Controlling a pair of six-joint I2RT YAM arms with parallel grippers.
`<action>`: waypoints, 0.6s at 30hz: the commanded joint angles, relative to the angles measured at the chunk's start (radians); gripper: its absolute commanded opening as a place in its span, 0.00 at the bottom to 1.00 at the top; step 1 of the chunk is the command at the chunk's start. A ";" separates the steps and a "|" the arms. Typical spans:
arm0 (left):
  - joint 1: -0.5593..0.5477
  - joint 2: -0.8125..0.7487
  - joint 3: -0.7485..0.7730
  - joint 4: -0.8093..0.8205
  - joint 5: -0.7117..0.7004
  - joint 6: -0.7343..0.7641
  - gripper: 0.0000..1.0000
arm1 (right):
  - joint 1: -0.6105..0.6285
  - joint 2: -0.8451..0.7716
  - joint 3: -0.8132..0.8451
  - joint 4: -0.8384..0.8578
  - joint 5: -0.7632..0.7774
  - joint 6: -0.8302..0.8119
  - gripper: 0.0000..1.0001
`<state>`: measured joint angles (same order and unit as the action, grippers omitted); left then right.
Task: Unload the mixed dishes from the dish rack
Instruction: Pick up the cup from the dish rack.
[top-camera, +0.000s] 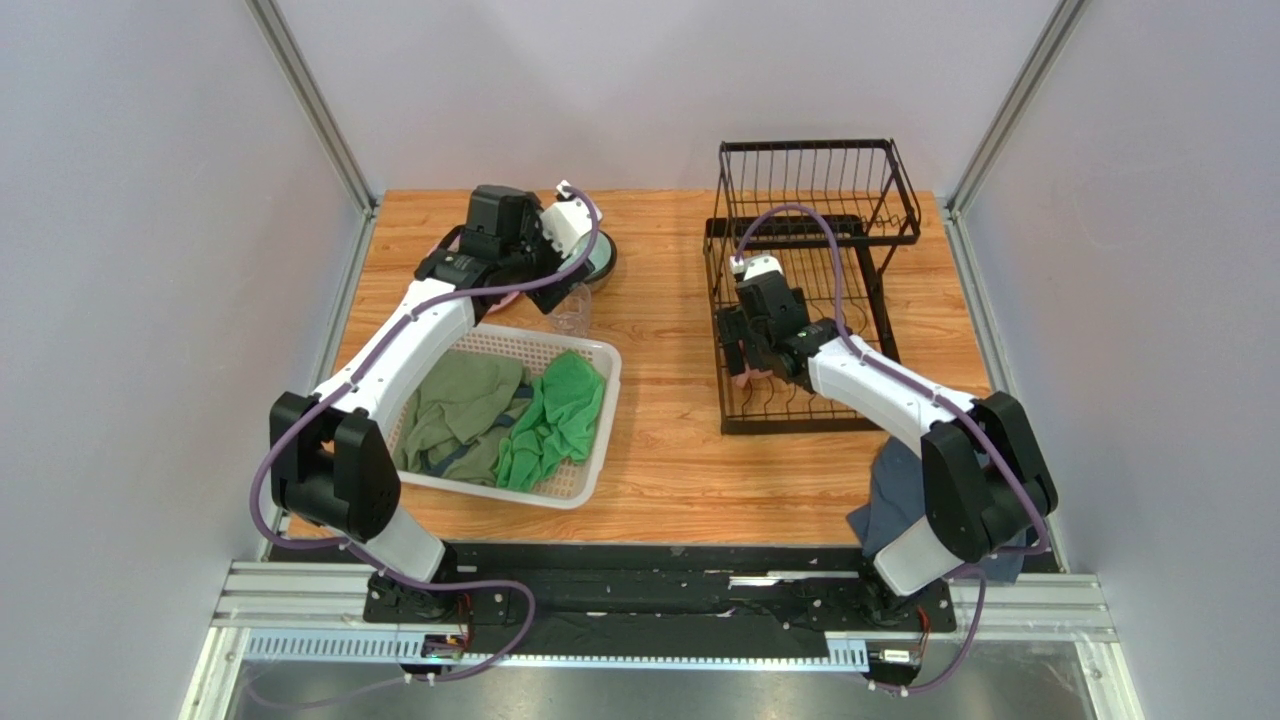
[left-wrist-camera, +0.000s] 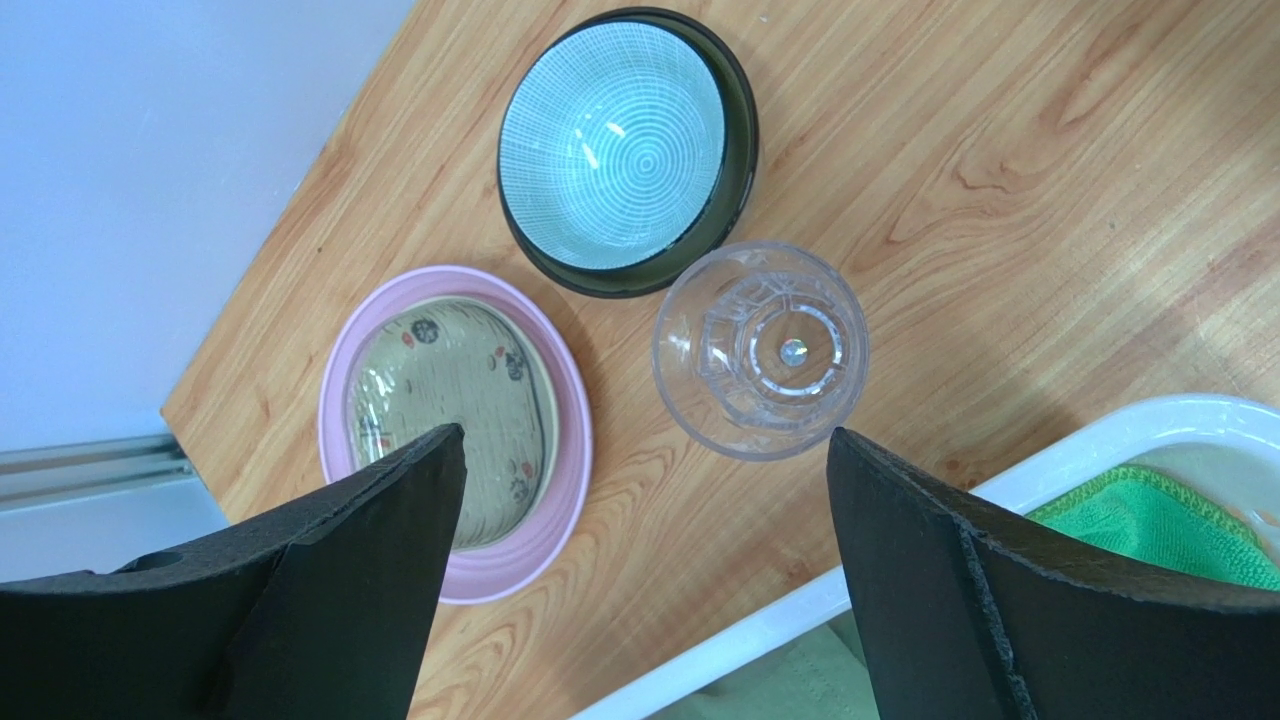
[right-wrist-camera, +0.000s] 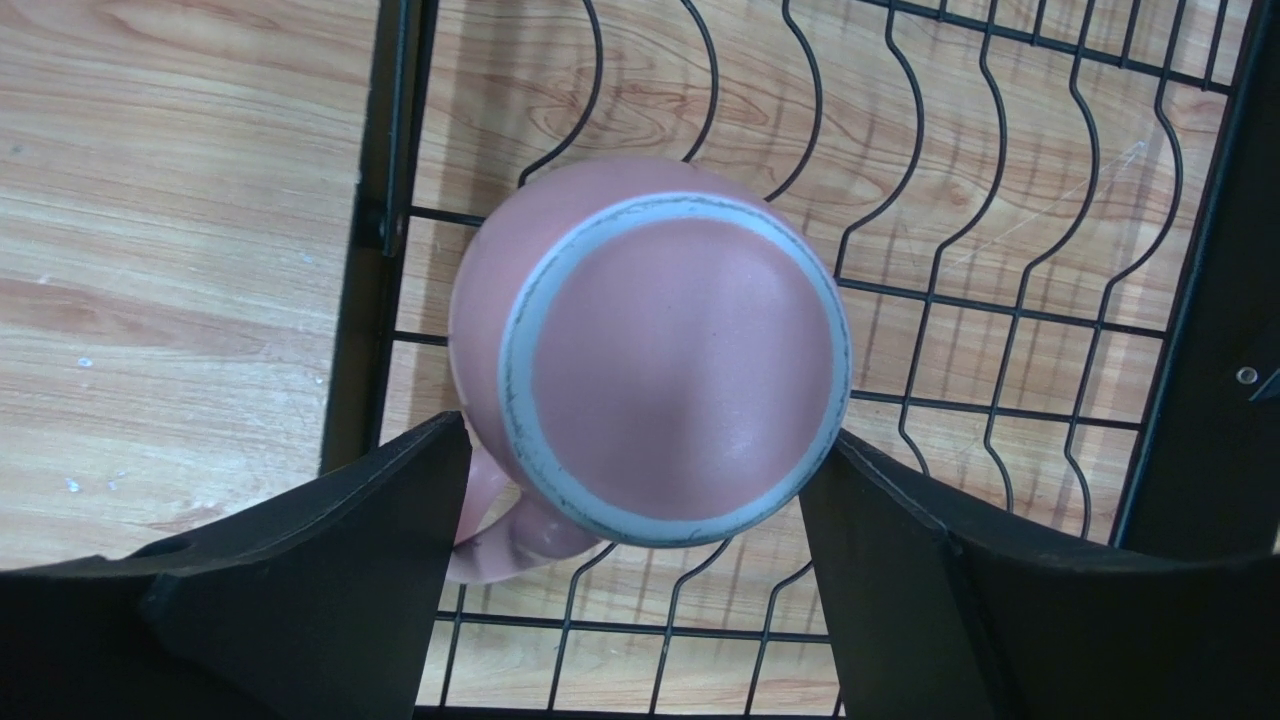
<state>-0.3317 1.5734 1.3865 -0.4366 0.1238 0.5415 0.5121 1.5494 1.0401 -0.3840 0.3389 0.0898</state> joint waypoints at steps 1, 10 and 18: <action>0.005 -0.050 -0.018 0.042 0.020 -0.002 0.98 | 0.003 0.002 -0.009 0.040 0.055 -0.018 0.83; 0.006 -0.085 -0.038 0.041 0.027 0.005 0.98 | 0.005 -0.044 -0.046 0.036 0.025 -0.071 0.79; 0.006 -0.127 -0.066 0.032 0.033 0.008 0.98 | 0.002 -0.084 -0.080 0.017 -0.015 -0.087 0.67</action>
<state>-0.3309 1.5032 1.3376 -0.4278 0.1307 0.5442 0.5140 1.5246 0.9718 -0.3840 0.3374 0.0212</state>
